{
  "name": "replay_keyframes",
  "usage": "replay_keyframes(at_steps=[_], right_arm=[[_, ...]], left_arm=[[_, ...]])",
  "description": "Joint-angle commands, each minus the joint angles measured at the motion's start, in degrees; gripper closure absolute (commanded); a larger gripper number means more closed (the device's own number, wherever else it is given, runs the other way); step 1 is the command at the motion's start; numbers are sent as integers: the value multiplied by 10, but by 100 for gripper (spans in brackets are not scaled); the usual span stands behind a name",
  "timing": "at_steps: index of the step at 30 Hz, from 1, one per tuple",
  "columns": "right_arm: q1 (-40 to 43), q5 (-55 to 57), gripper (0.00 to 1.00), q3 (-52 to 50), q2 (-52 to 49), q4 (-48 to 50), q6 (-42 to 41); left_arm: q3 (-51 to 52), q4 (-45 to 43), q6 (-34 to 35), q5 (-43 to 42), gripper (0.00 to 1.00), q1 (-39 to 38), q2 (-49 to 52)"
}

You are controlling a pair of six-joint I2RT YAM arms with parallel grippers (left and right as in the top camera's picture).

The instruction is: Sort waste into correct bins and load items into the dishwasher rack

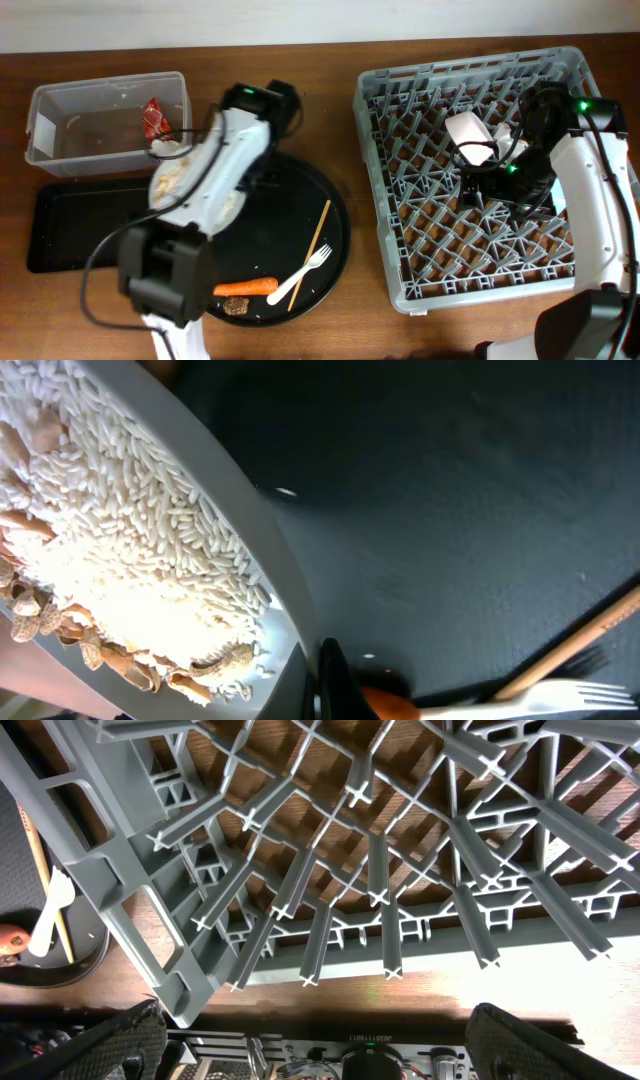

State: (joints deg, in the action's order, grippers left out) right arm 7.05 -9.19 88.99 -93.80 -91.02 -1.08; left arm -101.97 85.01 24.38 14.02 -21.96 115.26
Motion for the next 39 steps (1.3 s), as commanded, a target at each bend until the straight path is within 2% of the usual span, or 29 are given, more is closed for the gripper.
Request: replay_keyframes(at_steps=[1, 6, 14, 16, 17, 21, 25, 32, 33, 35, 39], right_arm=[[1, -6, 1, -2, 9, 0, 2], [1, -2, 1, -2, 9, 0, 2], [1, 2, 1, -2, 9, 5, 2], [1, 2, 2, -2, 9, 6, 2], [1, 3, 1, -2, 9, 7, 2], [1, 7, 1, -2, 9, 7, 2], [1, 7, 1, -2, 9, 9, 2], [1, 7, 1, -2, 9, 9, 2], [1, 7, 1, -2, 9, 9, 2], [1, 7, 1, -2, 9, 9, 2], [1, 7, 1, -2, 9, 8, 2]], left_arm=[[-14, -2, -22, 23, 100, 71, -42], [-14, -33, -80, -32, 100, 173, -42], [-14, -61, -223, -274, 100, 338, -44], [-14, -57, -261, -359, 100, 377, -45], [-14, -52, -284, -416, 100, 400, -47], [-14, -27, -318, -494, 100, 469, -60], [-14, 13, -385, -641, 100, 543, -64], [-14, 58, -391, -766, 100, 630, -64], [-14, 69, -457, -808, 100, 646, -64], [-14, 87, -521, -818, 100, 657, -64], [-12, 86, -539, -812, 100, 661, -64]])
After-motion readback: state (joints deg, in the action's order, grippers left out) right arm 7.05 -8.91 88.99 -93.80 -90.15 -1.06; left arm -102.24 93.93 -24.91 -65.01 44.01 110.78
